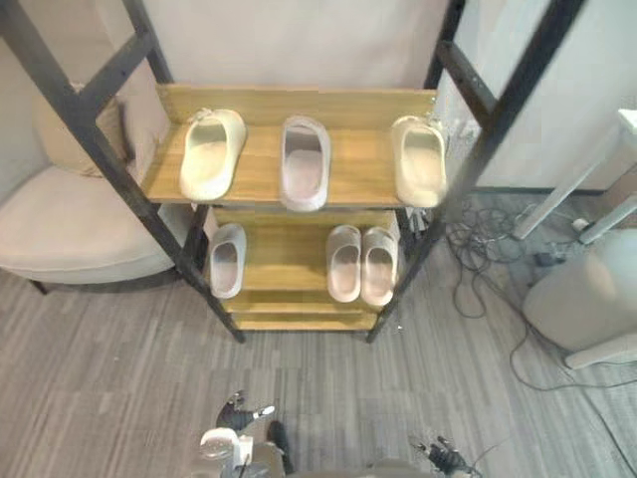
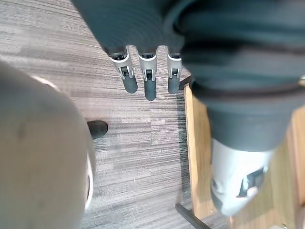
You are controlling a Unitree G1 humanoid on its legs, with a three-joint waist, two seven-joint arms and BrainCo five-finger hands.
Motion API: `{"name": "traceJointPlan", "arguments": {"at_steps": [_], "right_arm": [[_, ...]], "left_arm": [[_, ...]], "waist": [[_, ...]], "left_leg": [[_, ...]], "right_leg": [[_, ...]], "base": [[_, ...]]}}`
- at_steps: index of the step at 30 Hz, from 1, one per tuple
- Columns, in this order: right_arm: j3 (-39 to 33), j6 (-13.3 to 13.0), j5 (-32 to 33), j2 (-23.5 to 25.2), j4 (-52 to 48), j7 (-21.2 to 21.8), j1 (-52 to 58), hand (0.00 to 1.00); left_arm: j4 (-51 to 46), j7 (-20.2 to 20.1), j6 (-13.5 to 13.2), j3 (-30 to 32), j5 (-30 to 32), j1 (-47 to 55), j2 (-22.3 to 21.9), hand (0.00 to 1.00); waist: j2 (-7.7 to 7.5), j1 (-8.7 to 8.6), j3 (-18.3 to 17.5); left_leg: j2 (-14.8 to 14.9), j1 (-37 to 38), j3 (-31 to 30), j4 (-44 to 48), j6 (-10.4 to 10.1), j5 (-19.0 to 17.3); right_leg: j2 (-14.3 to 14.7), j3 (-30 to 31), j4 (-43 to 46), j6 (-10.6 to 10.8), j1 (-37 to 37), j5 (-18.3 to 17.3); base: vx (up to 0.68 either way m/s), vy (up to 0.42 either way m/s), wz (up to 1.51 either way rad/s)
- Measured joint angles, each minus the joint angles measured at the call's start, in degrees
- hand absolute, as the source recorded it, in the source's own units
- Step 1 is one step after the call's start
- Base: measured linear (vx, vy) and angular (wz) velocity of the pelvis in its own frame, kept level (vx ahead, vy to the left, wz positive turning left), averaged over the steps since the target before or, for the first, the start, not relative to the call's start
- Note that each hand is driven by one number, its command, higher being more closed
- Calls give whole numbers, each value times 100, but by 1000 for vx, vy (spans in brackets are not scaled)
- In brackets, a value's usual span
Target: Organize the slippers on the shoe rack
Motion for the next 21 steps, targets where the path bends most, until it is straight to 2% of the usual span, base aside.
{"name": "traceJointPlan", "arguments": {"at_steps": [2, 3, 5, 7, 8, 9, 10, 12, 15, 16, 19, 21], "right_arm": [[-7, 0, -4, -96, -23, 7, -4, 0], [-7, 4, -5, -120, -21, 8, -3, 0], [0, 6, -6, -148, -21, 7, 6, 0], [-3, 10, -23, -129, -29, 6, 12, 0], [-2, 12, -19, -117, -31, 5, 16, 0], [2, 13, -18, -70, -29, 7, 26, 0], [-10, 9, -15, -74, -15, 13, 22, 0], [-26, -3, -15, -182, 38, 15, 31, 0], [-76, -16, -13, -225, 107, 3, 30, 0], [-76, -21, -13, -217, 111, -10, 44, 0], [-74, -32, -13, -173, 111, -30, 41, 0], [-64, -37, -12, -164, 109, -35, 42, 0]], "left_arm": [[11, -4, 3, -45, -4, 29, -36, 0], [16, -6, 8, -109, 5, 36, -26, 0], [68, -6, 9, -242, 38, 42, 2, 0], [76, 6, 12, -256, 46, 40, 0, 0], [74, 8, 8, -256, 45, 43, -4, 0], [68, 5, 4, -255, 45, 52, 12, 0], [104, 6, 17, -254, 60, 52, -15, 0], [126, -9, 4, -252, 112, 72, -148, 0], [163, -14, 1, -246, 132, 115, -218, 0], [189, -54, 1, -246, 175, 113, -228, 0], [185, -95, -4, -245, 273, 105, -198, 0], [186, -94, -7, -207, 276, 105, -188, 0]], "waist": [[130, 7, -22], [151, -16, -17], [194, -97, -7], [188, -132, -10], [180, -134, -14], [92, -123, -66], [129, -125, -112], [311, -113, -232], [389, -111, -262], [386, -115, -274], [363, -114, -297], [294, -112, -271]], "left_leg": [[-32, 166, 58, -38, 65, -111], [-71, 338, 51, -121, 114, -159], [-50, 537, -59, -214, 116, -178], [27, 626, -177, -185, 115, -178], [60, 659, -239, -171, 112, -179], [11, 686, -259, -171, 77, -194], [72, 733, -332, -182, -63, -283], [213, 767, -339, -256, -105, -298], [342, 946, -341, -358, -223, -278], [387, 1026, -340, -441, -295, -301], [434, 1016, -341, -448, -318, -297], [417, 1017, -339, -475, -318, -297]], "right_leg": [[-111, 164, 991, -10, -426, 8], [-192, 230, 1618, 41, -690, -124], [-82, 129, 1802, 21, -852, -525], [141, -30, 1324, -49, -922, -619], [253, -86, 842, -159, -934, -516], [303, -92, 286, -253, -937, 15], [376, -144, 211, -244, -884, 8], [547, -143, -66, -302, -726, 78], [745, -157, -517, -377, -400, 218], [834, -149, -688, -402, -280, 262], [886, -151, -929, -407, -197, 394], [897, -145, -1177, -388, -99, 541]], "base": [[194, 245, -14], [213, 197, 10], [248, 94, 31], [206, -45, 37], [181, -145, 36], [211, -208, 36], [221, -207, 14], [191, -167, -6], [105, -122, -11], [72, -80, -9], [16, -13, -2], [0, 0, 0]]}}
